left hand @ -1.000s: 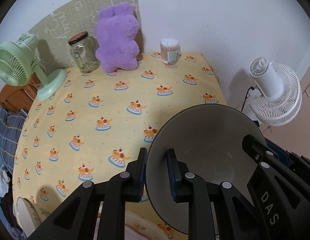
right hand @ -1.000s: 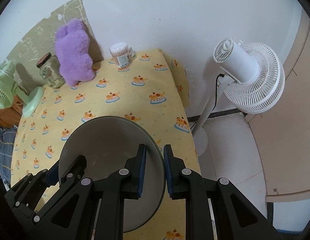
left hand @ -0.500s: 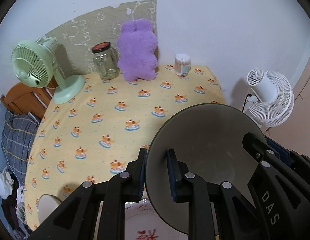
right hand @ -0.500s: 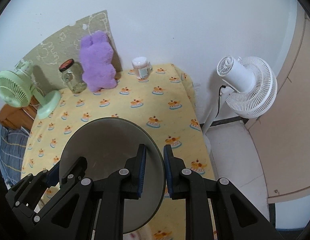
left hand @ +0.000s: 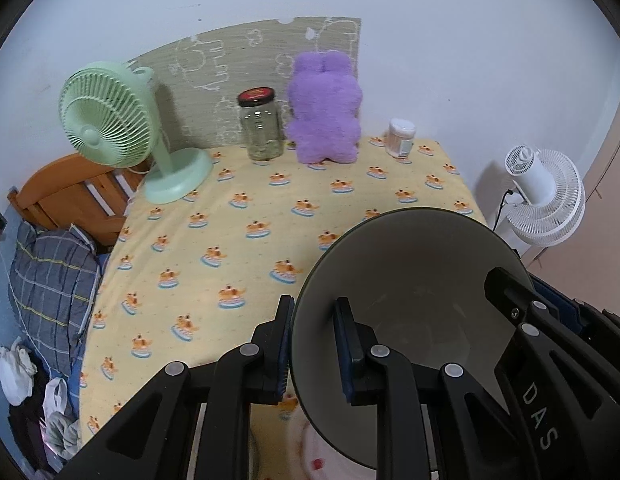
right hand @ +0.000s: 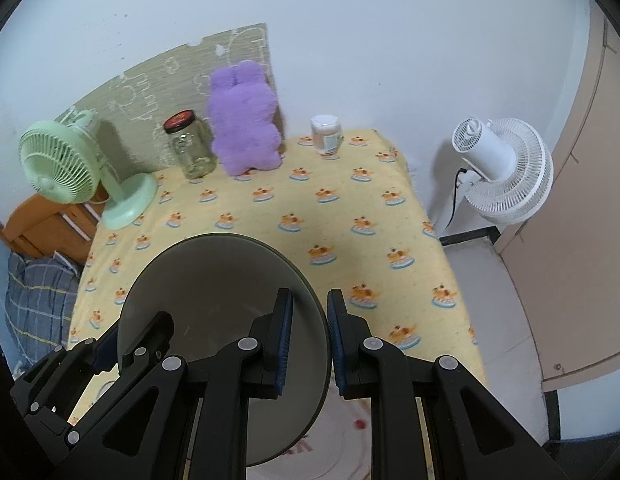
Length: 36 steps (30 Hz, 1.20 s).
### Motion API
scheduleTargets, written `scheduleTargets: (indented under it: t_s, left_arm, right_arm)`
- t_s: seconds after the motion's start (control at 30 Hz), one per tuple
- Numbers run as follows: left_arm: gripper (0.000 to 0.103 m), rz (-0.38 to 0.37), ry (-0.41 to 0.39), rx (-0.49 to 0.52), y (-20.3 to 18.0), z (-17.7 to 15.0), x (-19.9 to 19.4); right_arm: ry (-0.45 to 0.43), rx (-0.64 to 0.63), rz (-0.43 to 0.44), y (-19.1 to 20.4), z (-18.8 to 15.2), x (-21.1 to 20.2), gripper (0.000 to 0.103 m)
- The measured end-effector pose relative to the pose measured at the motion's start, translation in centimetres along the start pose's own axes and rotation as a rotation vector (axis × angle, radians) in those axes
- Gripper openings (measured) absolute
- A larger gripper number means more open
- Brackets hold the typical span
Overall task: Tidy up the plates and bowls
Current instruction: 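Lift the bowl with both grippers and carry it to the nested bowls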
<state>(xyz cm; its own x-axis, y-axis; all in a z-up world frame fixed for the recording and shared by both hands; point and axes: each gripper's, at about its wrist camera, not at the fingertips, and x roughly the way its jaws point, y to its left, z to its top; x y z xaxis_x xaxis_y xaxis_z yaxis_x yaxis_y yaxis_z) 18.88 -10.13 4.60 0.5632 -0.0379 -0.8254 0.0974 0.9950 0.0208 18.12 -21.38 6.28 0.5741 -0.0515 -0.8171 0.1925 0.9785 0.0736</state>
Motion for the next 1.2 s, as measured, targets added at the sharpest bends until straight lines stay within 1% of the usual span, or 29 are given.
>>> scheduleTargets:
  t_s: [0.33, 0.67, 0.9, 1.2]
  left_arm:
    - [0.018, -0.002, -0.007, -0.004, 6.1, -1.9, -0.8]
    - [0.018, 0.018, 0.018, 0.002, 11.1, -4.3, -0.5]
    - [0.018, 0.031, 0.058, -0.005, 13.4, -6.2, 0.3]
    - [0.017, 0.027, 0.109, -0.011, 14.7, -8.1, 1.2]
  right_arm:
    - [-0.004, -0.028, -0.004, 6.0, -2.2, -1.1, 0.021]
    - [0.025, -0.058, 0.007, 11.5, -5.2, -0.6, 0.021]
    - [0.069, -0.084, 0.016, 13.8, -7.4, 0.5, 0.021]
    - [0.122, -0.106, 0.008, 15.1, -9.3, 1.5, 0.021]
